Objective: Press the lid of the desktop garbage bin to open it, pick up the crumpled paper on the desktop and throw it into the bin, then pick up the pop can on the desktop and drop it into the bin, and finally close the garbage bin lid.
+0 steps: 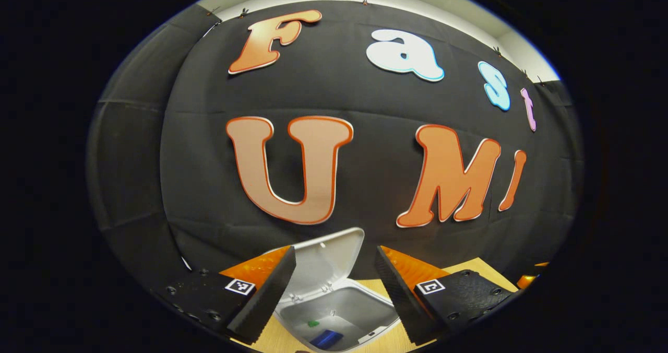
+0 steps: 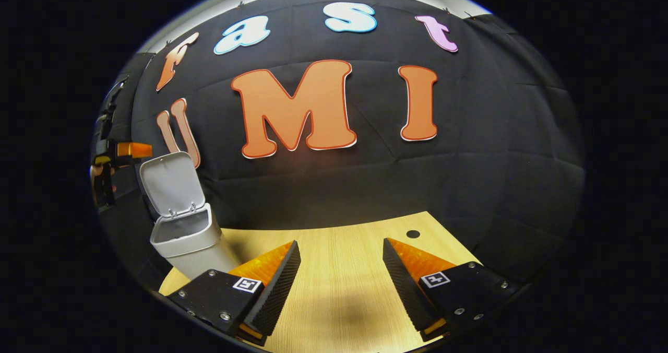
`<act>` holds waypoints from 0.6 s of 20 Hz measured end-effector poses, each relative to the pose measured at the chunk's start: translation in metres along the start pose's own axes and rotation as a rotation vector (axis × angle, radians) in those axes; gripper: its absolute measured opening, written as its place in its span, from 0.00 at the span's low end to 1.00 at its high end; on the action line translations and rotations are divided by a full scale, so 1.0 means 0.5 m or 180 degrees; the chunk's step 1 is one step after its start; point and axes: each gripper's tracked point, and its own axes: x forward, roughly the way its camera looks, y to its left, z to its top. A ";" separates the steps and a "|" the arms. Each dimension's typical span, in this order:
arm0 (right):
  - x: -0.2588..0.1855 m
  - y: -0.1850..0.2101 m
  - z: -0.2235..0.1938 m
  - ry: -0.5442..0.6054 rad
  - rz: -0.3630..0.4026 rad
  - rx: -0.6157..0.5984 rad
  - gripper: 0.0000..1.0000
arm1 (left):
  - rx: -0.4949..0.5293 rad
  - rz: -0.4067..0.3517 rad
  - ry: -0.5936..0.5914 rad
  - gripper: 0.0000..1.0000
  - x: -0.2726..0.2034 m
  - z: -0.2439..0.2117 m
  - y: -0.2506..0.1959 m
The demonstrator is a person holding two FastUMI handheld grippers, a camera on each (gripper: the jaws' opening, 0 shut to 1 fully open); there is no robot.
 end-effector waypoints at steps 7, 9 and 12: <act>0.016 -0.030 0.033 -0.0051 0.0149 -0.0122 0.94 | 0.0029 0.0188 0.0149 0.96 0.073 0.101 0.017; 0.020 -0.039 0.035 -0.0049 0.0183 -0.0124 0.94 | 0.0201 0.0247 0.0270 0.96 0.109 0.109 0.028; 0.025 -0.061 0.032 -0.0027 0.0184 -0.0115 0.94 | 0.0169 0.0306 0.0512 0.97 0.165 0.096 0.035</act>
